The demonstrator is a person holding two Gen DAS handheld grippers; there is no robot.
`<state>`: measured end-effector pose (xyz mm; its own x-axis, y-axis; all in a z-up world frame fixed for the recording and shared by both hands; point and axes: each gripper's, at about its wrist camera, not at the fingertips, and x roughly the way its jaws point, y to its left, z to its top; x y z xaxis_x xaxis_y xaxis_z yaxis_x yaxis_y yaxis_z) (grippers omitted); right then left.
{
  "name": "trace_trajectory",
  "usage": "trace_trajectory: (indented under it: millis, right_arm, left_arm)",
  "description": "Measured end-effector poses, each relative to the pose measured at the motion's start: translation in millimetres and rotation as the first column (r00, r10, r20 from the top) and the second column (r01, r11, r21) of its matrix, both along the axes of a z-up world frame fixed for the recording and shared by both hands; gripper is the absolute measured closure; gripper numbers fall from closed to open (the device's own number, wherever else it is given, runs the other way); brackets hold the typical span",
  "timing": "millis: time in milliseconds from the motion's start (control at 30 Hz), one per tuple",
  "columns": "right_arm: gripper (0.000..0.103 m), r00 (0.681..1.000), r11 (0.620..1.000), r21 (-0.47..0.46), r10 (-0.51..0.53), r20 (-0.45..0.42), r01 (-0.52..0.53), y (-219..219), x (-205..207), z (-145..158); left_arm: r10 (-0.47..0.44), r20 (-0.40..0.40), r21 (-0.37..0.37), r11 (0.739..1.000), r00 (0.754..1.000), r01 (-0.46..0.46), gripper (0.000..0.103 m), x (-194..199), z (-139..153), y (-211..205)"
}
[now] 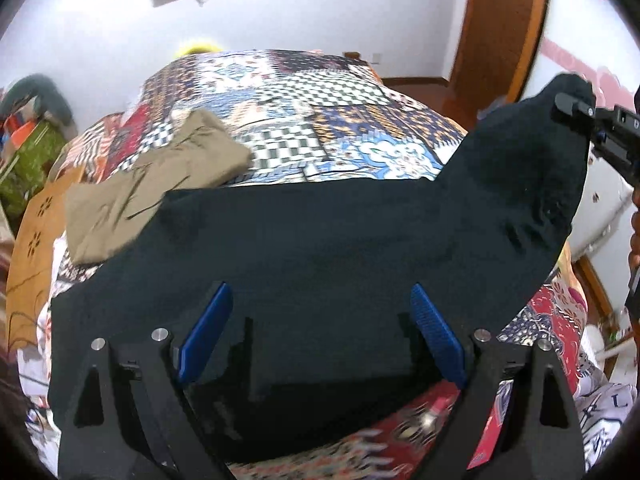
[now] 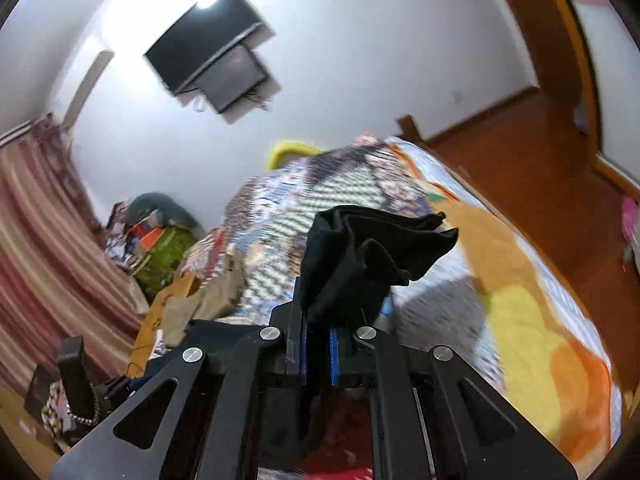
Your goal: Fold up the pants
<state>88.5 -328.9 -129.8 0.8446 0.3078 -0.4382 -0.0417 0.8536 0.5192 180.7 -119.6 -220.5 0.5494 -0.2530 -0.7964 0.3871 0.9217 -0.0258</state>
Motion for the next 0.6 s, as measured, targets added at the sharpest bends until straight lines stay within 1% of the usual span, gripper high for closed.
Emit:
trace_trajectory:
  millis: [167,300,367,467,500,600]
  right_arm:
    - [0.096,0.993,0.992,-0.053,0.118,0.03,-0.116,41.1,27.2,18.6]
    - [0.096,0.97,0.968,-0.079,0.242,0.027,-0.24,84.3,47.3,24.3]
    - [0.096,0.95,0.947,-0.084,0.311,0.014,-0.309,110.1,54.4,20.5]
    - [0.096,0.91,0.907,-0.068,0.414,-0.031,-0.415,149.5,63.4,5.8]
    - [0.096,0.887,0.885,-0.063,0.458,-0.061,-0.461,166.6,65.3,-4.1]
    - [0.096,0.833,0.832,-0.077,0.536,-0.14,-0.549,199.5,63.3,-28.6]
  left_arm:
    - [0.087,0.013,-0.023,0.996,0.996,-0.086,0.012,-6.1,3.0,42.4]
    - [0.155,0.017,-0.047,0.987,0.988,-0.154,0.012,-13.3,5.0,75.0]
    - [0.183,0.02,-0.054,0.982,0.983,-0.181,0.012,-15.5,6.0,87.0]
    - [0.23,0.032,-0.068,0.971,0.973,-0.228,0.012,-19.0,9.7,107.8]
    - [0.243,0.034,-0.073,0.968,0.97,-0.24,0.012,-19.6,10.5,113.6]
    - [0.276,0.037,-0.086,0.959,0.961,-0.272,0.012,-20.5,12.4,127.3]
